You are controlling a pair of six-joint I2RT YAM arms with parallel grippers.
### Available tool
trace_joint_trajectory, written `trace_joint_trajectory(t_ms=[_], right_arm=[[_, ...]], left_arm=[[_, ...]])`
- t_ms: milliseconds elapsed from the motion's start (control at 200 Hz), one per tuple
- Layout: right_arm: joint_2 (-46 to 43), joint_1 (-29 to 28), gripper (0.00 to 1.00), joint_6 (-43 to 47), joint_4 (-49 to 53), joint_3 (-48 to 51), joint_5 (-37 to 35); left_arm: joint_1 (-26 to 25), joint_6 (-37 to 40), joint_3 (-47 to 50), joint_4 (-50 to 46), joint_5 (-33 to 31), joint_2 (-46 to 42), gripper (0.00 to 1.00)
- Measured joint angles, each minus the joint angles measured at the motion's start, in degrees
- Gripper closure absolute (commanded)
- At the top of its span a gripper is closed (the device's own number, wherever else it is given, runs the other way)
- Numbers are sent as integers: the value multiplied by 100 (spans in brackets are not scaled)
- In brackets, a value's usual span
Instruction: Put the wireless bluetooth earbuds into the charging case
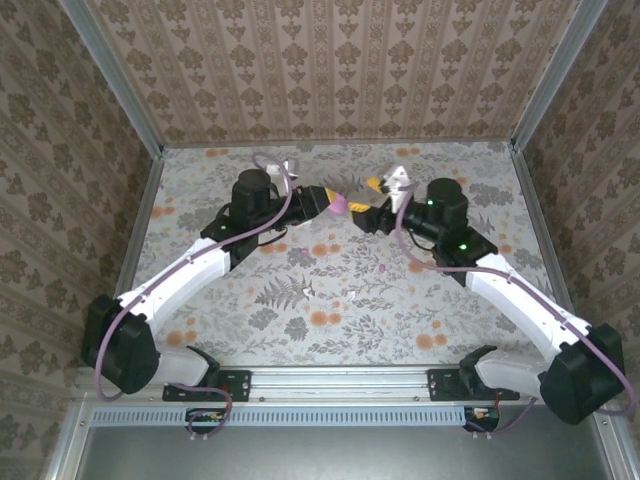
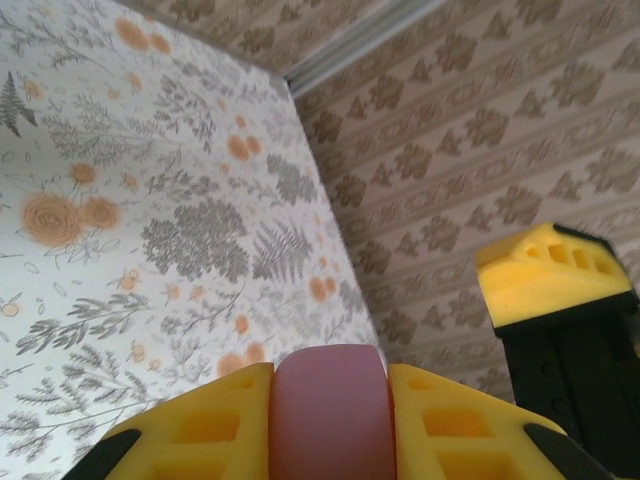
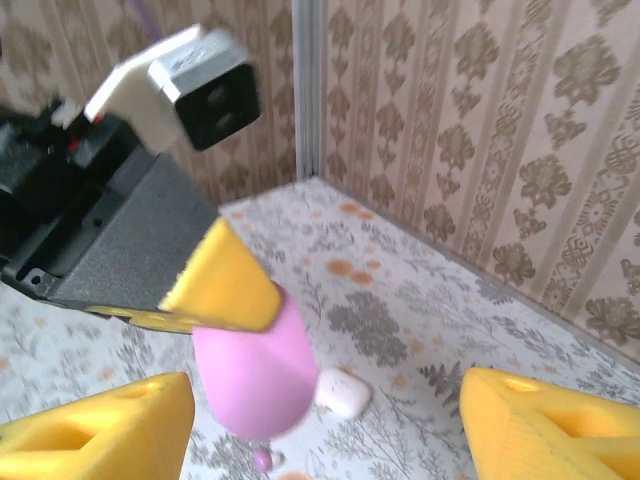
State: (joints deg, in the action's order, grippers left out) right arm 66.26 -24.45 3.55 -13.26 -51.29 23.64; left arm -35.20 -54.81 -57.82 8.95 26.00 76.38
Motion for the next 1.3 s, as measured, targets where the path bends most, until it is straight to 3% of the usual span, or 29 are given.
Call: trace_joint_trajectory(t_ms=[175,250,385,515,875,1175,1300], right_arm=[[-160,131,34,-332,-369,216,315],[-160,107,41,22,-472,402,542],[-48,-138,41,885,-341,483,671],[125,-221,37,1163,-452,479,778],[717,83,34,813,-1495,442,984],[1344,216,44,317,-2011,20,1685],[1493,219,44,306,-2020,-138,1902]], left_arm=[[2,-719,197,468,-184,-103,82],[2,-951,225,616,-195,-103,82],[-9,-1325,306,872,-186,-105,81],[-79,-1552,361,1054,-184,-105,81],[-120,-1746,376,1259,-133,-116,81],[-116,-1764,378,1410,-162,-122,81],[-116,-1764,380,1429,-162,-122,81]])
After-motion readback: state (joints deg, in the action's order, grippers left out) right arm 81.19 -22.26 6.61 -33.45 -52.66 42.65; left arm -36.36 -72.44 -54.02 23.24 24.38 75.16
